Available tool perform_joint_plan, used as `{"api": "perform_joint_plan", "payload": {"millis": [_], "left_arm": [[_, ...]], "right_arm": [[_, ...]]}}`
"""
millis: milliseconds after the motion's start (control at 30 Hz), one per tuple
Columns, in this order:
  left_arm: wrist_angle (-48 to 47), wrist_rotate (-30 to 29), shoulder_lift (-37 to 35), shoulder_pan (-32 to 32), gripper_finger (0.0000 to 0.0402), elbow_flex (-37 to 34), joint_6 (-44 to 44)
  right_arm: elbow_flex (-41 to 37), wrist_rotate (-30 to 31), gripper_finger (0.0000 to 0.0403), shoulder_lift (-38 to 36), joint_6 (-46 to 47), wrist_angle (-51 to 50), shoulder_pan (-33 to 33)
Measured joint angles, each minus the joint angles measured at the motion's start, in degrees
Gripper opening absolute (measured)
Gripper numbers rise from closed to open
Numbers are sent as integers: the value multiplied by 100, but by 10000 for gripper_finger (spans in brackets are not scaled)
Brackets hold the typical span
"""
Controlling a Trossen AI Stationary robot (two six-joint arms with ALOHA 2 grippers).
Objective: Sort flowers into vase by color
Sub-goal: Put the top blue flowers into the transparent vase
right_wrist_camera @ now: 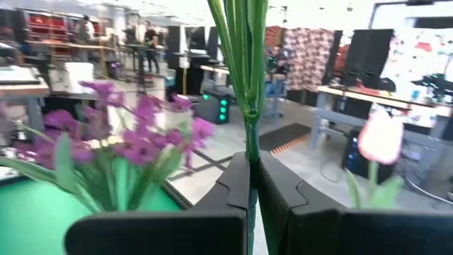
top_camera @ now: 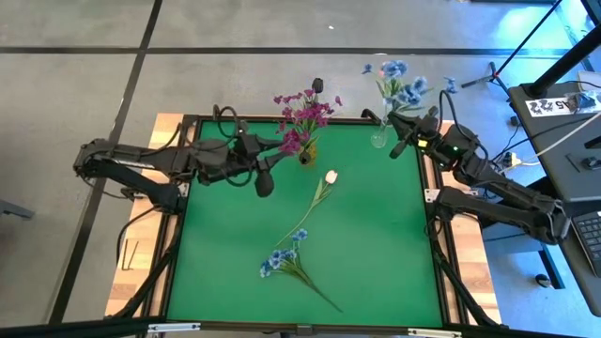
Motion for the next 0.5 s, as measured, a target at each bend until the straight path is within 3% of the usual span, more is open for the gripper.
{"api": "perform_joint_plan", "payload": {"millis": [500], "left_arm": [[1790, 17, -1190, 28, 115, -2231, -164]], "right_arm": [[-835, -702, 9, 305, 292, 945, -1640]]}}
